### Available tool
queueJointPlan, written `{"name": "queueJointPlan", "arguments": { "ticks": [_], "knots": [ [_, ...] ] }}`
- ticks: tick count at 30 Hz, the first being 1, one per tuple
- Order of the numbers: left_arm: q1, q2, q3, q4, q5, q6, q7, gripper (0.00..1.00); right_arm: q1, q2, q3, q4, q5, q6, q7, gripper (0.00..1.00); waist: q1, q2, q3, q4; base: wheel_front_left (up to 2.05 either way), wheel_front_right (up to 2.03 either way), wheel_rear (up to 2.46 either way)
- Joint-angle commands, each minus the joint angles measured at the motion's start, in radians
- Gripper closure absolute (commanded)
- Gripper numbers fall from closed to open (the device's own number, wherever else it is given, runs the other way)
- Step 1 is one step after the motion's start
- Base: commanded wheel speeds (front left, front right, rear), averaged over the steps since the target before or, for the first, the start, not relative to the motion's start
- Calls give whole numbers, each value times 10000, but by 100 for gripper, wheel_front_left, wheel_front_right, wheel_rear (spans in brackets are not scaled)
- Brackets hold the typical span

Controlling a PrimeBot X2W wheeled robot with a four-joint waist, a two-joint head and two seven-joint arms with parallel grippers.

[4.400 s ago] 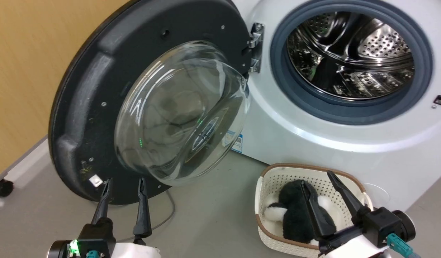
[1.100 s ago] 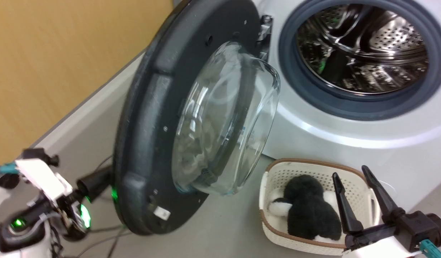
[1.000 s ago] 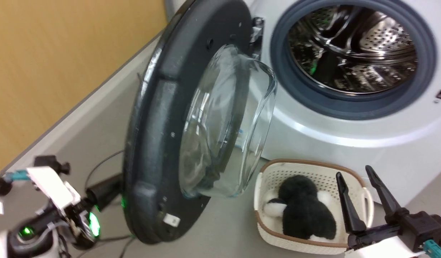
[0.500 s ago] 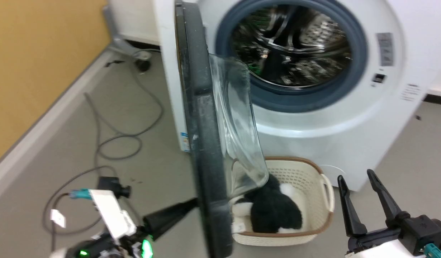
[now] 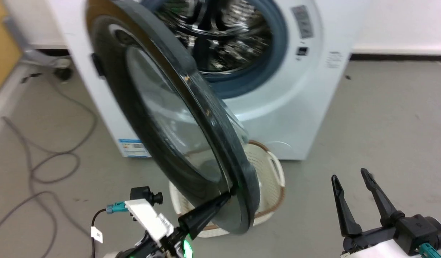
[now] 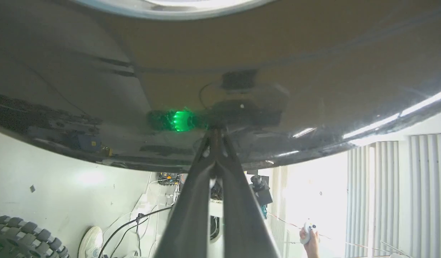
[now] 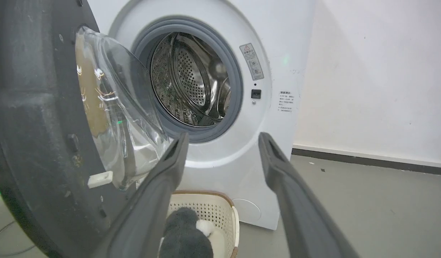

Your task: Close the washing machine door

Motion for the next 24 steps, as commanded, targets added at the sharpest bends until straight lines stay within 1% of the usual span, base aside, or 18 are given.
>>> {"name": "queueJointPlan", "arguments": {
  "ticks": [1, 9, 16, 17, 21, 24],
  "knots": [
    [-365, -6, -226, 205, -226, -180, -478, 100, -115, 26, 28, -59, -45, 6, -36, 0, 0, -1, 381, -727, 0, 0, 0],
    [-2052, -6, -1160, 1614, -1244, -927, -3294, 100, -250, 27, 148, -68, 66, 6, -36, 0, 0, -1, 812, -1795, 0, 0, 0],
    [-3916, -6, -2126, 3017, -1688, -1349, -5914, 100, -356, 27, 237, -63, 170, 6, -36, 0, 0, -1, 1045, -2301, 0, 0, 0],
    [-3916, -6, -2126, 3017, -1688, -1349, -5914, 100, -356, 27, 237, -63, 170, 6, -36, 0, 0, -1, 1045, -2301, 0, 0, 0],
    [-4798, -6, -2676, 3533, -2146, -1451, -6986, 100, -412, 27, 297, -60, 221, 6, -36, 0, 0, -1, 1133, -2439, 0, 0, 0],
    [-5299, -6, -2987, 3654, -2465, -1469, -7474, 100, -413, 27, 323, -46, 241, 6, -36, 0, 0, -1, 1165, -2460, 0, 0, 0]
  ]
}}
